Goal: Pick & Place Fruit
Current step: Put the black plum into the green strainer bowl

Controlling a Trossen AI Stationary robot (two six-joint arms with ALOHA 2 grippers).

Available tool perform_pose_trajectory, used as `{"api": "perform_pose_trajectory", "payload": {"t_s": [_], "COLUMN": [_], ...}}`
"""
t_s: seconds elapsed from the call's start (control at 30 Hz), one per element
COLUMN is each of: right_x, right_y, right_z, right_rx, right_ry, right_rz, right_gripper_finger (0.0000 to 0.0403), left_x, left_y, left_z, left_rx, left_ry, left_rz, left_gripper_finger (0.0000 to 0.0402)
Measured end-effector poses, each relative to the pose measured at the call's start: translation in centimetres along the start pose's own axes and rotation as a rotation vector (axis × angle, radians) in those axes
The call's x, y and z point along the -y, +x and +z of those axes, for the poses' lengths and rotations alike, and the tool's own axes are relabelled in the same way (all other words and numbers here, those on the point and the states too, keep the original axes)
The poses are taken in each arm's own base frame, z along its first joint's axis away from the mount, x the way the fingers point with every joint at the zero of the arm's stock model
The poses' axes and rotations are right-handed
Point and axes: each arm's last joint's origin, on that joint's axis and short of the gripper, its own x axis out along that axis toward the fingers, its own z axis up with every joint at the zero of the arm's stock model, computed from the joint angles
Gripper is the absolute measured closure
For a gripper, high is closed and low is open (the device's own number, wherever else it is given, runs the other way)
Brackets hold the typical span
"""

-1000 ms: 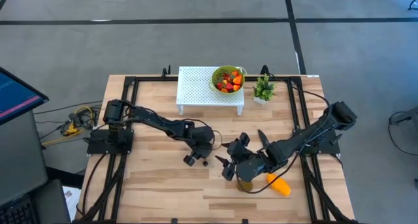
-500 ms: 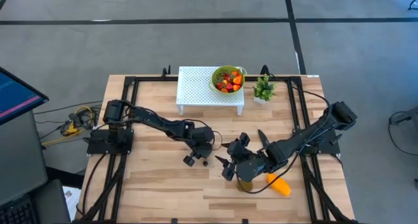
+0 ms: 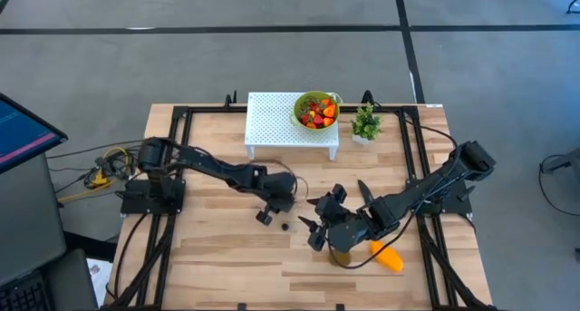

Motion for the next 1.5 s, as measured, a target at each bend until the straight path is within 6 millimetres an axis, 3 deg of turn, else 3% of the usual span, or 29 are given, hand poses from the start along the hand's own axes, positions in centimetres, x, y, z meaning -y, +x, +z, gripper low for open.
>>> {"api": "perform_pose_trajectory", "payload": {"t_s": [0.37,0.67,0.83,1.1,1.33,1.5], "right_x": [-0.1,-0.1,-0.1,0.0,0.1,0.1], "right_y": [0.0,0.0,0.1,0.2,0.5,0.5], "right_z": [0.1,0.2,0.2,0.4,0.7,0.7], "right_rx": [0.011,0.014,0.015,0.019,0.034,0.033], "right_ry": [0.012,0.015,0.018,0.002,-0.020,-0.026], "right_rz": [0.010,0.011,0.009,0.006,0.006,0.009], "right_gripper_finger": [0.0155,0.0155,0.0155,0.0155,0.0155,0.0155], "left_x": [-3.8,-7.1,-8.7,-12.1,-15.6,-17.1], "left_y": [-9.3,-17.5,-19.7,-19.6,-15.7,-13.7], "left_z": [2.1,3.4,3.4,1.0,-2.8,-5.1], "left_rx": [0.113,0.492,0.682,0.731,0.688,0.633], "left_ry": [-0.008,-0.131,-0.210,-0.303,-0.427,-0.519], "left_rz": [0.465,0.810,0.937,1.019,0.928,0.915], "left_gripper_finger": [0.0345,0.0345,0.0345,0.0344,0.0344,0.0344]}}
